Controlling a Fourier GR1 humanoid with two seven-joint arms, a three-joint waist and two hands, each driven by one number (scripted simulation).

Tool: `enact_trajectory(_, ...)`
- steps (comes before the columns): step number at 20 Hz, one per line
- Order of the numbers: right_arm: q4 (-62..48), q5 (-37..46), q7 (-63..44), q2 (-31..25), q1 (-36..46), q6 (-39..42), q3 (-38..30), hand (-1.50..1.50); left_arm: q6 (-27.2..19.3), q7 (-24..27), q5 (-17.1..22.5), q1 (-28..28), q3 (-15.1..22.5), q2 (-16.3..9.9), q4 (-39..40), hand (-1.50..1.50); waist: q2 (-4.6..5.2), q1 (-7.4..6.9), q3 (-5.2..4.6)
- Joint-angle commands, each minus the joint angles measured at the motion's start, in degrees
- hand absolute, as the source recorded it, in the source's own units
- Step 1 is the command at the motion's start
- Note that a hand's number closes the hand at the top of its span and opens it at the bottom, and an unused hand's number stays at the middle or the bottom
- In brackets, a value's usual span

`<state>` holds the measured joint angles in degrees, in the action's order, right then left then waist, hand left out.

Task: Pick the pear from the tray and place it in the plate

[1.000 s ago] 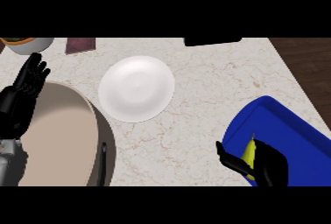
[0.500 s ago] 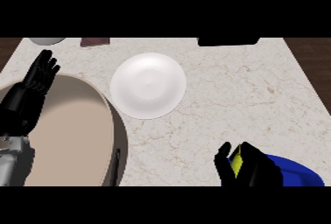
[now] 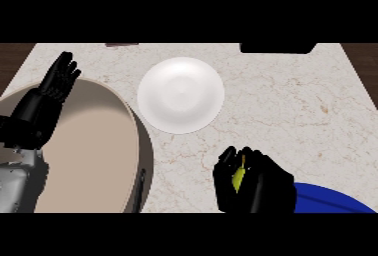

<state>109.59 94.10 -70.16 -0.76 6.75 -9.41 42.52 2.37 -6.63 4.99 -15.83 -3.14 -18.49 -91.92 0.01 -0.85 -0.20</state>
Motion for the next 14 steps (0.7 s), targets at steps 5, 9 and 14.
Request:
enact_trajectory(5,-9.6,-9.5,-15.0,0.7,18.7,-0.2,-5.7,1.50,0.9,1.9,-0.6,-2.2,1.2,0.9,2.5,0.00,0.84,-2.27,0.08)
enact_trajectory(9,-17.6,-15.8,-14.0,0.7,25.0,-4.0,-11.0,1.50,1.4,0.5,-0.3,-3.1,2.3,1.5,1.4,0.00,1.09,-3.68,0.17)
enact_trajectory(14,-27.7,-21.2,-11.3,0.7,32.5,-6.7,-19.0,1.50,1.0,-0.4,-0.6,-4.3,2.1,1.3,1.4,0.00,1.32,-4.34,0.20)
